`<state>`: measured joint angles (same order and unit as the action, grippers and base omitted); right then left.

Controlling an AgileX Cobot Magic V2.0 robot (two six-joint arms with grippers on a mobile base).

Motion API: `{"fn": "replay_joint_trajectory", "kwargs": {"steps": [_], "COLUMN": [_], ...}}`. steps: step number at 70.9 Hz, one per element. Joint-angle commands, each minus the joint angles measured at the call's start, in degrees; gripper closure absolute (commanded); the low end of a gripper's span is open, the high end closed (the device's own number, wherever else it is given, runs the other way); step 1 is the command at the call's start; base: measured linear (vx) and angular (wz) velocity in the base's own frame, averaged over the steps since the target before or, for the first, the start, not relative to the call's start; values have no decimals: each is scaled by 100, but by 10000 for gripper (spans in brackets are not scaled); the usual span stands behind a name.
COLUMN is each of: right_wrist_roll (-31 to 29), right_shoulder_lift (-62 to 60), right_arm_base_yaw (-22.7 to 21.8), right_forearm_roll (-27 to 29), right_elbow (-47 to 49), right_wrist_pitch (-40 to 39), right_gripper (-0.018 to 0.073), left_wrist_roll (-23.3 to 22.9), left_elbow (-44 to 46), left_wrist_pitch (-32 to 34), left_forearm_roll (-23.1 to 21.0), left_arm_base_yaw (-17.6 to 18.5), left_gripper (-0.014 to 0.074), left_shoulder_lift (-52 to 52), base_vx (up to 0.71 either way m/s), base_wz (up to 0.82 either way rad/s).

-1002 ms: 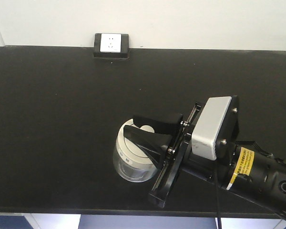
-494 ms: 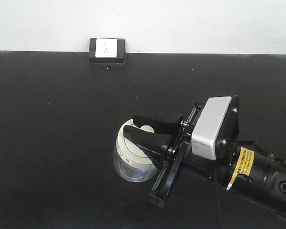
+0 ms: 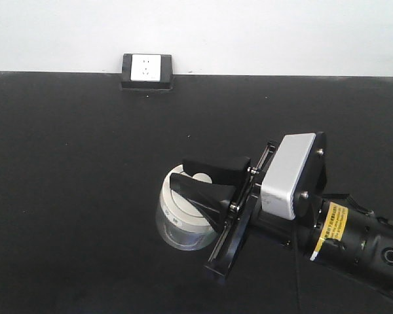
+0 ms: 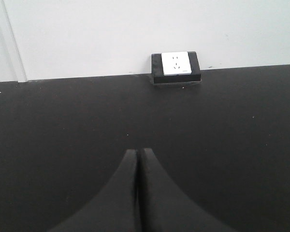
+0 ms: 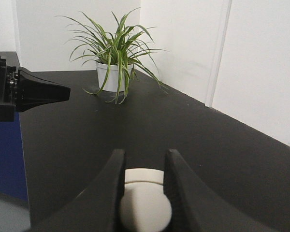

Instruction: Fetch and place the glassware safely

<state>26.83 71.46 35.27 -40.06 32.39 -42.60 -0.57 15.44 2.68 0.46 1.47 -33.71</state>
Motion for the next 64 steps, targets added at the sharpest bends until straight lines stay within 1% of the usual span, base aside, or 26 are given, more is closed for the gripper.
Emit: {"fn": "replay_joint_trajectory", "kwargs": {"steps": [1, 64], "right_wrist_roll": [-16, -16], "right_shoulder_lift": [-102, -102], "right_arm_base_yaw": [-20, -20], "right_forearm_roll": [185, 181], "right_elbow": [154, 154], "right_wrist_pitch": [-441, -454], "right_gripper": [563, 563], "left_wrist_roll": [-51, -51], "left_elbow": [171, 171], "left_wrist_pitch": [391, 391], "left_forearm_roll": [-46, -46], "left_arm_base_yaw": [5, 5], "left_gripper": [603, 603], "left_shoulder_lift": [-30, -29], "base_vx": [0, 0], "base_wz": [0, 0]}}
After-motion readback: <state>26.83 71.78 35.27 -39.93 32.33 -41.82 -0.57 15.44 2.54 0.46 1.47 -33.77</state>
